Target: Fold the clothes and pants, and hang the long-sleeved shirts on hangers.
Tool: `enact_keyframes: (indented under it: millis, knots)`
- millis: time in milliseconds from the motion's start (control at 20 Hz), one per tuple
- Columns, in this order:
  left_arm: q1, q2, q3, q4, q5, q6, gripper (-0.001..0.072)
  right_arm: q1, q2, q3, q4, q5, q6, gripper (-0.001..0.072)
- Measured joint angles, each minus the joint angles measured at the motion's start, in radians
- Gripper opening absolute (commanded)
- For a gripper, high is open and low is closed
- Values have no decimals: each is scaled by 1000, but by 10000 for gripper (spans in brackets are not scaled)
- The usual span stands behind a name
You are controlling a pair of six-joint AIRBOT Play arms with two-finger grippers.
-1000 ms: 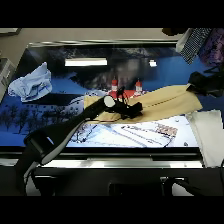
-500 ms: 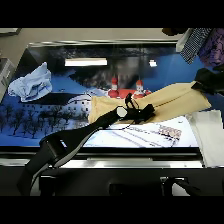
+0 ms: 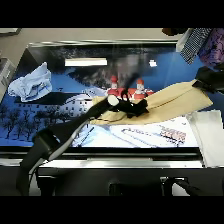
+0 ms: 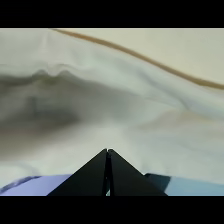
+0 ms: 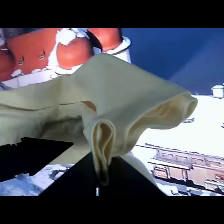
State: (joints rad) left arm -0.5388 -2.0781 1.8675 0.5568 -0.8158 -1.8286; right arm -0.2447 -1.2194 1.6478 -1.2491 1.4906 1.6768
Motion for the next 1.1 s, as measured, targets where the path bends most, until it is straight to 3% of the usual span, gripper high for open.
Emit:
enact_keyframes:
  millis: [250,450,750,1100]
  knots:
    - [231,240,2,377,-366,-28,17,95,-13,0,85,-86,60,28]
    - [417,435,2,528,-588,8,17,306,-64,0,63,-182,172,28]
    - [615,618,2,589,-709,32,17,626,-210,0,-67,-348,369,28]
    - [674,677,2,601,-750,50,17,793,-380,0,-112,-570,551,28]
